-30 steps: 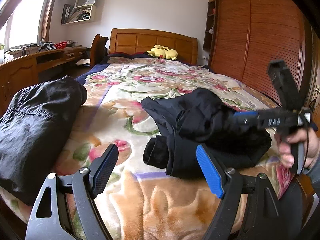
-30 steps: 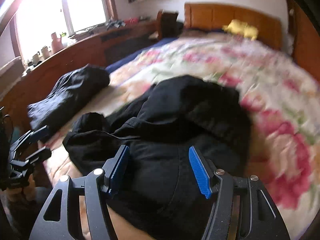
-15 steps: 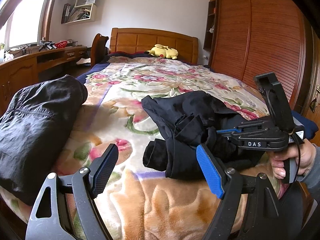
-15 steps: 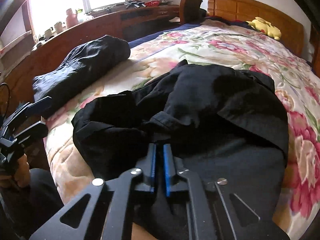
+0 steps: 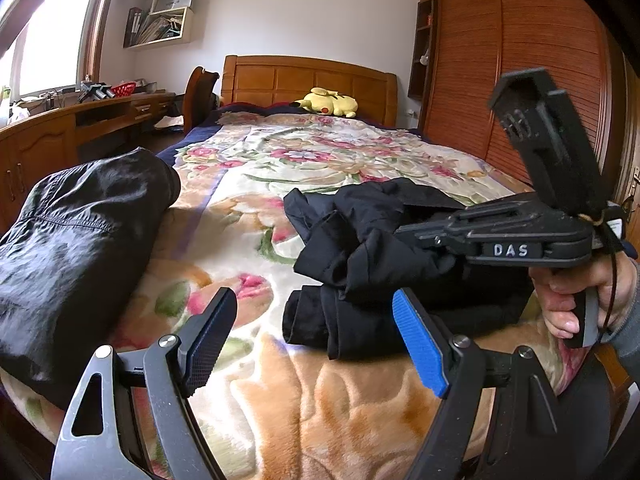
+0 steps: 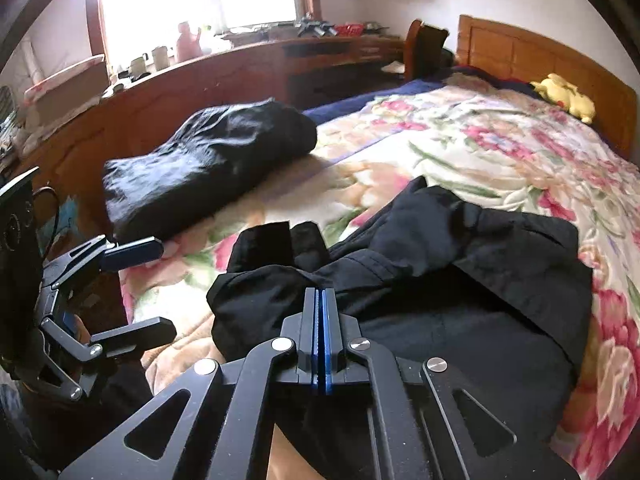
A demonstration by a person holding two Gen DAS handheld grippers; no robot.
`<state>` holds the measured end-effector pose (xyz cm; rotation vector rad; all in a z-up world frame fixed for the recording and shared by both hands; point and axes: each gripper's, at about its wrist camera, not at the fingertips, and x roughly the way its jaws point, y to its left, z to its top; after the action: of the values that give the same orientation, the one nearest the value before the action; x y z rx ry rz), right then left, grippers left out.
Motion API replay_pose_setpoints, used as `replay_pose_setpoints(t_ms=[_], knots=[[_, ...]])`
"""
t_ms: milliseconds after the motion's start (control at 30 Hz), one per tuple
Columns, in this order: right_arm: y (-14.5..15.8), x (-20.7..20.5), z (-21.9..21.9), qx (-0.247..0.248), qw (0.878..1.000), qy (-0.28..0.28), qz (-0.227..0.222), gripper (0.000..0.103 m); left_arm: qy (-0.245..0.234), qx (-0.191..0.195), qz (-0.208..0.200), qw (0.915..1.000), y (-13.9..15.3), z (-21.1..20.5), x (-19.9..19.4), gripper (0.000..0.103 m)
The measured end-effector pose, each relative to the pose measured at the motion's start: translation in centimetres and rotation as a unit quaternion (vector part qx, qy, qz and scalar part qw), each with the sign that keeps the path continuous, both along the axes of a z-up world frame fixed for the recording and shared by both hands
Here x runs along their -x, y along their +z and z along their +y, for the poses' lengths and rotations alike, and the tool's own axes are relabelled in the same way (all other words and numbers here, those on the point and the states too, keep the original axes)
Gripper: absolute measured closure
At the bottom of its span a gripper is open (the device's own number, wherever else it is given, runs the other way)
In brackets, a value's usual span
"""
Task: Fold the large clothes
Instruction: 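Close the left gripper on the bundle while the right gripper holds its other side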
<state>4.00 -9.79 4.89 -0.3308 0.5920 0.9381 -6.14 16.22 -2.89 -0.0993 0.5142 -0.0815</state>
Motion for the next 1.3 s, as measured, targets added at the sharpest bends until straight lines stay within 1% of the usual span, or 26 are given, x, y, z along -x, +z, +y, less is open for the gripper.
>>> replay_pose_setpoints(t_ms=[100, 133, 167, 200, 233, 267, 300, 333, 367, 433, 567, 767, 933, 1033, 1100, 1167, 1300], knots=[[-0.5, -0.9, 0.4, 0.021, 1.0, 0.002, 0.007, 0.101, -0.003, 0.004, 0.004, 1.0, -0.2, 0.4, 0.1, 0.022], [0.0, -1.2, 0.3, 0.022, 1.0, -0.001, 0.002, 0.101, -0.006, 0.006, 0.004, 1.0, -0.2, 0.5, 0.1, 0.025], [0.6, -1.3, -0.1, 0.025, 1.0, -0.004, -0.005, 0.096, -0.008, 0.007, 0.004, 0.9999, -0.2, 0.4, 0.1, 0.026], [1.1, -1.3, -0.4, 0.027, 0.999, -0.009, -0.015, 0.086, -0.013, 0.008, 0.004, 0.9999, -0.2, 0.4, 0.1, 0.03], [1.9, -1.3, -0.9, 0.025, 0.999, -0.013, -0.026, 0.079, -0.017, 0.009, 0.004, 0.9998, -0.2, 0.2, 0.1, 0.035], [2.5, -1.5, -1.5, 0.023, 0.999, -0.018, -0.036, 0.06, -0.022, 0.01, 0.005, 0.9997, -0.3, 0.1, 0.0, 0.038], [3.0, -1.7, -2.1, 0.02, 0.998, -0.025, -0.046, 0.043, -0.027, 0.011, 0.007, 0.9995, -0.3, -0.2, -0.1, 0.046], [3.6, -2.2, -2.8, 0.015, 0.998, -0.037, -0.058, 0.038, -0.032, 0.012, 0.009, 0.9994, -0.4, -0.4, -0.2, 0.053], [3.9, -2.8, -3.4, 0.014, 0.997, -0.05, -0.065, 0.036, -0.038, 0.013, 0.013, 0.9991, -0.6, -0.6, -0.4, 0.057], [4.5, -4.6, -4.8, 0.014, 0.994, -0.079, -0.069, 0.036, -0.048, 0.015, 0.019, 0.9986, -0.7, -1.0, -0.8, 0.063], [4.5, -8.1, -7.3, 0.019, 0.987, -0.134, -0.084, 0.035, -0.054, 0.008, 0.036, 0.9979, -1.3, -1.9, -1.8, 0.066], [1.5, -14.2, -8.6, 0.025, 0.982, -0.184, -0.041, 0.032, -0.051, -0.001, 0.057, 0.9971, -2.1, -2.4, -2.7, 0.066], [-0.6, -18.7, -8.1, 0.012, 0.98, -0.2, 0.001, 0.029, -0.047, 0.001, 0.065, 0.9968, -2.4, -2.5, -3.0, 0.066], [-1.5, -20.3, -7.9, 0.004, 0.979, -0.205, 0.021, 0.022, -0.046, -0.001, 0.067, 0.9967, -2.5, -2.6, -3.1, 0.066], [-1.7, -20.6, -7.9, -0.002, 0.978, -0.208, 0.03, 0.018, -0.045, -0.001, 0.068, 0.9967, -2.5, -2.7, -3.1, 0.066], [-2.2, -21.0, -8.3, -0.009, 0.977, -0.211, 0.041, 0.017, -0.045, -0.001, 0.068, 0.9967, -2.5, -2.7, -3.1, 0.066], [-2.2, -20.5, -9.2, -0.017, 0.976, -0.212, 0.057, 0.016, -0.045, -0.003, 0.068, 0.9967, -2.5, -2.8, -3.3, 0.066]])
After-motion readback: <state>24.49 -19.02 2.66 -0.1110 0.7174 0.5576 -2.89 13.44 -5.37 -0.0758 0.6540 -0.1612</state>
